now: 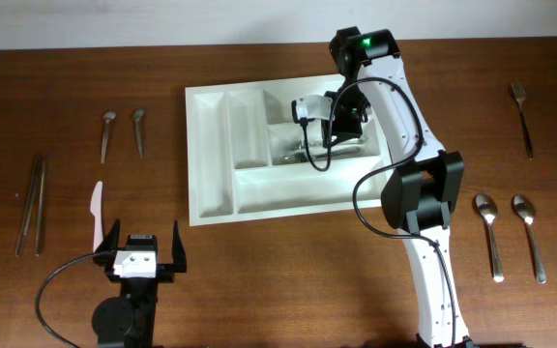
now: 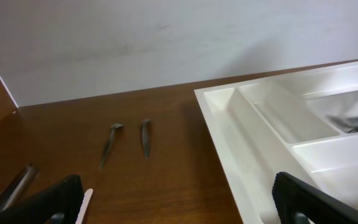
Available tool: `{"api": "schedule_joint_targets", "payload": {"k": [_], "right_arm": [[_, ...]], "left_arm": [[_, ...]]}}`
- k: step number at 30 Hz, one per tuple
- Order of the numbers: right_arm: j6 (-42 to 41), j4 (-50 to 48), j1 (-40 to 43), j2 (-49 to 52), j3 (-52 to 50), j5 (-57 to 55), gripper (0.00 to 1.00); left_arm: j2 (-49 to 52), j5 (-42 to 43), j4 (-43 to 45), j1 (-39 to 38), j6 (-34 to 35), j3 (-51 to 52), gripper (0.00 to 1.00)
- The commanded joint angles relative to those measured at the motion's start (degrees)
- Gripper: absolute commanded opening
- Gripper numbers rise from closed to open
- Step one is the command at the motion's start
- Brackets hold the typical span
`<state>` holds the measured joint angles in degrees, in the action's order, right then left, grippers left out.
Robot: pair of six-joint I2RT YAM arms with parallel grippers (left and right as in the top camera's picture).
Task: Pack container
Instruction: 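Carry the second fork with the right gripper into the same compartment, then open the right gripper and lift away from the tray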
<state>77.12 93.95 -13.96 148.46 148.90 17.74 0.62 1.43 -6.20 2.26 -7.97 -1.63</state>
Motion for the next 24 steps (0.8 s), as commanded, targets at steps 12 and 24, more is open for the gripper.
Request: {"api": "schedule_joint_targets", "payload": {"k": [12,24], "right_arm": [[-19.7,0.7,2.8,-1.7,15.3,-5.7,0.99],[-41.5,1.9,20.5,-7.2,31.1,-21.3,0.99]], "left_arm": [[-0.3,-0.2,0.0,-0.2,-0.9,0.3,0.99],[-0.3,-0.2,0.0,-0.2,-0.9,0.3,0.99]]}}
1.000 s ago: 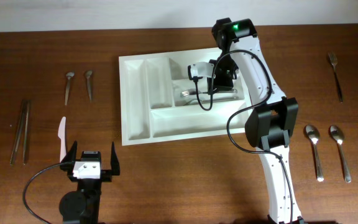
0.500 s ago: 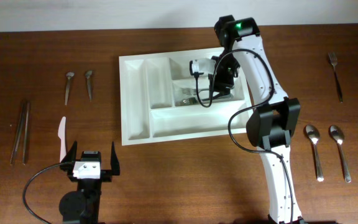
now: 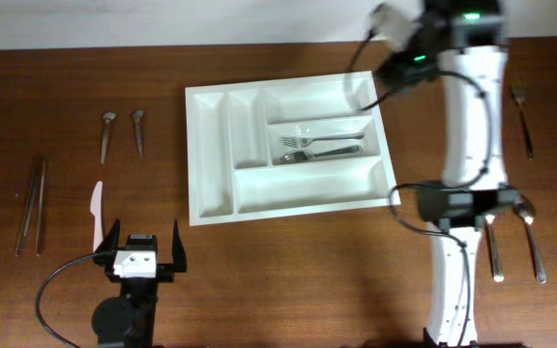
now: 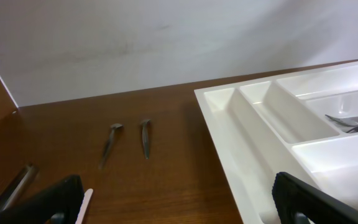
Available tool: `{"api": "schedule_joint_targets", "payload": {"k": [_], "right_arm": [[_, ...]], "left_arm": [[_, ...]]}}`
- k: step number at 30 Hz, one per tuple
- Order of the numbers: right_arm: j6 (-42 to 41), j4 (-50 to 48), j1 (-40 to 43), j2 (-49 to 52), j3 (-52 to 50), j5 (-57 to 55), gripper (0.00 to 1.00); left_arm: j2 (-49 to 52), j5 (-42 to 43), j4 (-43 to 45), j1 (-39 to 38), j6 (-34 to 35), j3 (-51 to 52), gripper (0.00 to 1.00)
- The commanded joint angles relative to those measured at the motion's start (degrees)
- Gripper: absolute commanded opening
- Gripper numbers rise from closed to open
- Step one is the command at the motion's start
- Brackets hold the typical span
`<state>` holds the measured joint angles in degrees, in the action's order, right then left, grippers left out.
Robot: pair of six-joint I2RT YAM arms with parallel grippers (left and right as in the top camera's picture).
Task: Pack container
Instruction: 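Open the right gripper and lift away from the tray, then move the right gripper over the third fork at top right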
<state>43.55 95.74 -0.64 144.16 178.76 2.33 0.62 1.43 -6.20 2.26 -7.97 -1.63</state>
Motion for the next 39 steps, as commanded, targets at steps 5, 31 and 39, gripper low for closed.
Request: {"api": "schedule_joint_targets", "payload": {"k": [5,31,39], "right_arm": [[-18.0,1.6,15.0,-2.9,1.2,1.2,0.99],[-20.5,-41.4,27.8,0.6,-31.4,1.6,0.99],[-23.3,-40.3,30.3,6.3,-31.6,2.7,0.99]], "left_arm": [[-0.3,-0.2,0.0,-0.2,-0.9,0.3,0.99],[-0.3,-0.2,0.0,-0.2,-0.9,0.3,0.99],[-0.3,-0.2,0.0,-0.2,-0.9,0.3,0.99]]}}
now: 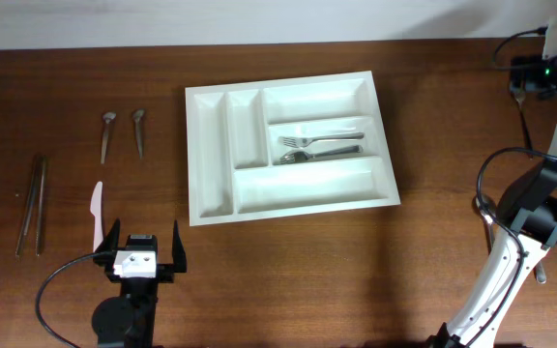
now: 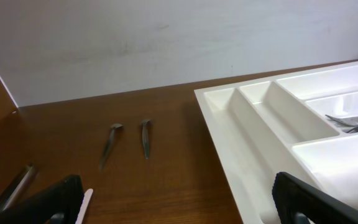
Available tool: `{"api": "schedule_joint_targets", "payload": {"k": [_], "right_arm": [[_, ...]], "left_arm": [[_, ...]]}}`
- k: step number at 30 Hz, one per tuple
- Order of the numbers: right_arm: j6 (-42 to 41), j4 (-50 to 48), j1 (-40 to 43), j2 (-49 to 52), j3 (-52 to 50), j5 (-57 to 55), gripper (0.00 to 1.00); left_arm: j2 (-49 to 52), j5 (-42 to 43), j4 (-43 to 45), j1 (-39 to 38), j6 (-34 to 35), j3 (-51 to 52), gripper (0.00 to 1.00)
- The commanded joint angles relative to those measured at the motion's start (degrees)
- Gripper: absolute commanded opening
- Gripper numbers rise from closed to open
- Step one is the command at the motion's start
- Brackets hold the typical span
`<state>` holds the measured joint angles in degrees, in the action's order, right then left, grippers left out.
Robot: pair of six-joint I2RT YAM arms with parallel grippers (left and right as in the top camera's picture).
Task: Pack container
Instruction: 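Move the right gripper over the third fork at top right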
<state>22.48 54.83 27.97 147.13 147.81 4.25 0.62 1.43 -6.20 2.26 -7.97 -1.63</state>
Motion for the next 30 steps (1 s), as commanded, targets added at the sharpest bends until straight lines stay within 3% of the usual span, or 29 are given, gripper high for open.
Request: {"api": "schedule_joint_targets", "payload": {"k": [1,30], "right_arm": [[-2.4,0.9,1.8,3.5,-0.7,1.2,0.99],[-3.5,5.8,2.9,10.8,-1.3,-3.9,0.99]], "left_arm": [[-0.3,-0.2,0.0,-0.2,-0.9,0.3,0.99],[-0.3,-0.2,0.0,-0.2,-0.9,0.3,0.99]]}}
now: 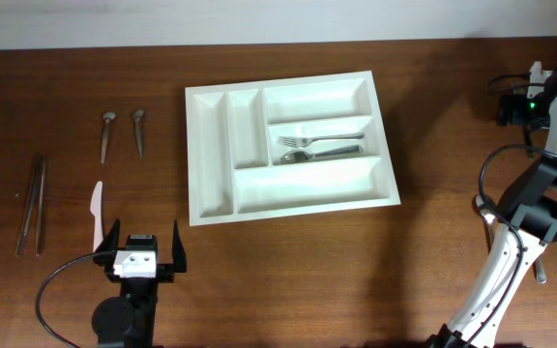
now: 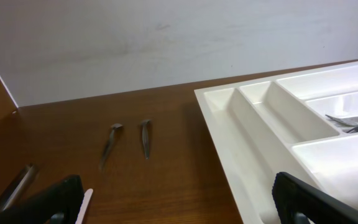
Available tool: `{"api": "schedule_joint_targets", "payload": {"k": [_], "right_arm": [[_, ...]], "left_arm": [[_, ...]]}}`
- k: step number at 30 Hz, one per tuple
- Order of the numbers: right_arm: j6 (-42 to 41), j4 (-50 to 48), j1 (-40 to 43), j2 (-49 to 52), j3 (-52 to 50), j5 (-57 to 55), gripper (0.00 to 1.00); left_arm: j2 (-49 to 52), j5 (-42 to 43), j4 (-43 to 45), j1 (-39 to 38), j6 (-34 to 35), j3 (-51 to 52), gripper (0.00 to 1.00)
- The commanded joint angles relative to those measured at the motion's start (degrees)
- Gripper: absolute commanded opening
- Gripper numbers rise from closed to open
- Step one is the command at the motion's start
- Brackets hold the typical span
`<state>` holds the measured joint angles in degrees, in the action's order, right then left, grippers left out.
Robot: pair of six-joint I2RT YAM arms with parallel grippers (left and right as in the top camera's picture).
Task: Pack container
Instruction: 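Move the right gripper over the third fork at top right, then lower the right gripper and grasp the third fork's handle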
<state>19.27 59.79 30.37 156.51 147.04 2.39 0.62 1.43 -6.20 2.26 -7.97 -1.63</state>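
The white cutlery tray (image 1: 216,155) lies mid-table, with two forks (image 1: 322,145) in its middle right compartment. The tray (image 2: 253,149) and the forks (image 2: 352,121) also show in the left wrist view. My left gripper (image 1: 144,246) rests at the front left, open and empty, its black fingers (image 2: 50,200) wide apart. Beside it lies a white plastic knife (image 1: 95,215). My right gripper (image 1: 513,106) is at the far right, over the spot of a loose fork, which is hidden. Its jaws cannot be made out.
Two small spoons (image 1: 107,135) (image 1: 139,132) lie left of the tray, seen too from the left wrist as the spoons (image 2: 112,143). Chopsticks (image 1: 32,205) lie at the far left. The right arm's links (image 1: 540,208) cover the spoons at the right.
The right gripper has come a little nearer and lower at the table's far right. The left arm, the tray and the cutlery on the left have not moved.
The right gripper was first down in the tray's middle right compartment over forks. Then it was up at the tray's back right corner, with two forks lying in that compartment. Later it was at the far right back edge, and now slightly nearer. The left arm stayed still.
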Motion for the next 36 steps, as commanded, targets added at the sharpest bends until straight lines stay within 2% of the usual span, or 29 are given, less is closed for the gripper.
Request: {"api": "schedule_joint_targets", "payload": {"k": [1,6,9,11,14,17,23,29,30,32,36], "right_arm": [[-0.3,0.9,0.7,1.4,-0.6,-2.5,0.99],[-0.3,1.3,1.5,1.4,-0.6,-3.1,1.0],[-0.3,1.5,1.7,1.4,-0.6,-3.1,0.9],[-0.3,1.7,1.9,1.4,-0.6,-3.1,0.88],[0.1,2.5,2.3,1.4,-0.6,-2.1,0.89],[2.2,3.9,3.0,1.4,-0.6,0.7,0.94],[8.7,7.0,3.4,1.4,-0.8,3.1,0.95],[11.0,7.4,3.4,1.4,-1.8,3.3,0.95],[11.0,7.4,3.4,1.4,-1.8,3.3,0.93],[11.8,7.3,3.4,1.4,-1.8,3.4,0.8],[12.0,7.0,3.5,1.4,-1.8,3.4,0.65]], "left_arm": [[-0.3,-0.2,0.0,-0.2,-0.9,0.3,0.99],[-0.3,-0.2,0.0,-0.2,-0.9,0.3,0.99],[-0.3,-0.2,0.0,-0.2,-0.9,0.3,0.99],[-0.3,-0.2,0.0,-0.2,-0.9,0.3,0.99],[-0.3,-0.2,0.0,-0.2,-0.9,0.3,0.99],[-0.3,-0.2,0.0,-0.2,-0.9,0.3,0.99],[-0.3,-0.2,0.0,-0.2,-0.9,0.3,0.99],[-0.3,-0.2,0.0,-0.2,-0.9,0.3,0.99],[-0.3,-0.2,0.0,-0.2,-0.9,0.3,0.99],[-0.3,-0.2,0.0,-0.2,-0.9,0.3,0.99],[-0.3,-0.2,0.0,-0.2,-0.9,0.3,0.99]]}}
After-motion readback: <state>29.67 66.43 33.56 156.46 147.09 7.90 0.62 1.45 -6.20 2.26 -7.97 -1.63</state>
